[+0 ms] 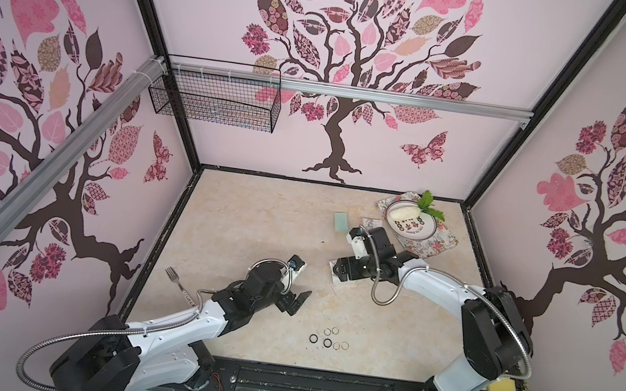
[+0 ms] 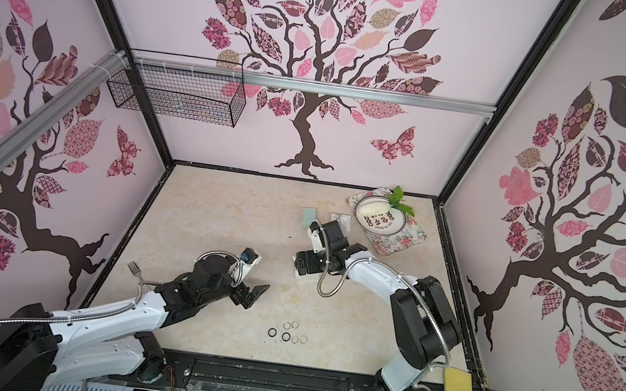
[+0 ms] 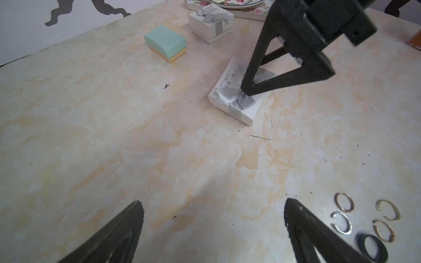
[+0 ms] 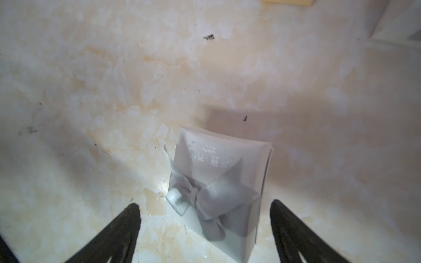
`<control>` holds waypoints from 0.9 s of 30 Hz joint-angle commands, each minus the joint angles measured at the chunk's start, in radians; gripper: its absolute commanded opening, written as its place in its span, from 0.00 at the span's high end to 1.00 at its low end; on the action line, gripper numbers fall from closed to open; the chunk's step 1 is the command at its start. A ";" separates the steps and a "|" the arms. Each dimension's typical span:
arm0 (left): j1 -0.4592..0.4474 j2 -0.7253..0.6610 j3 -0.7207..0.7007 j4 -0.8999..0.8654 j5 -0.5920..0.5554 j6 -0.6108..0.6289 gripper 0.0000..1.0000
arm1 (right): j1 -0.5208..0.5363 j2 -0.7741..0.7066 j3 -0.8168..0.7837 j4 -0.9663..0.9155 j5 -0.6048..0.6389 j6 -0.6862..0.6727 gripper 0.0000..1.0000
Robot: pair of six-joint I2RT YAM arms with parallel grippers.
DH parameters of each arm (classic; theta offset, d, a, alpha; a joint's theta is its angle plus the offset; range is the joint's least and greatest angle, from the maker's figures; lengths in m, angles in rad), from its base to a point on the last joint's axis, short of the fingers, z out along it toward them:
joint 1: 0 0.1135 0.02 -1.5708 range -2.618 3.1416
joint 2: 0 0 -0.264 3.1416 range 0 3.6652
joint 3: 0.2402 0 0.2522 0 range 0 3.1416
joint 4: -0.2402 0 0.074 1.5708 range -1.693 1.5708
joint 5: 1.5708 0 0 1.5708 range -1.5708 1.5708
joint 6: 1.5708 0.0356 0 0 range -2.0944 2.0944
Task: Take the rings out of the lift-off lid box
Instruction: Adjust the jewelry box at the center of the board.
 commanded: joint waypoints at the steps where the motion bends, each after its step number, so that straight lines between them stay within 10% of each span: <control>1: 0.014 0.033 0.045 -0.021 -0.018 -0.014 0.02 | -0.066 -0.108 -0.070 0.145 -0.240 0.073 0.00; 27: 0.044 0.429 0.330 -0.070 -0.035 -0.005 0.02 | -0.149 0.007 -0.210 0.459 -0.413 0.209 0.00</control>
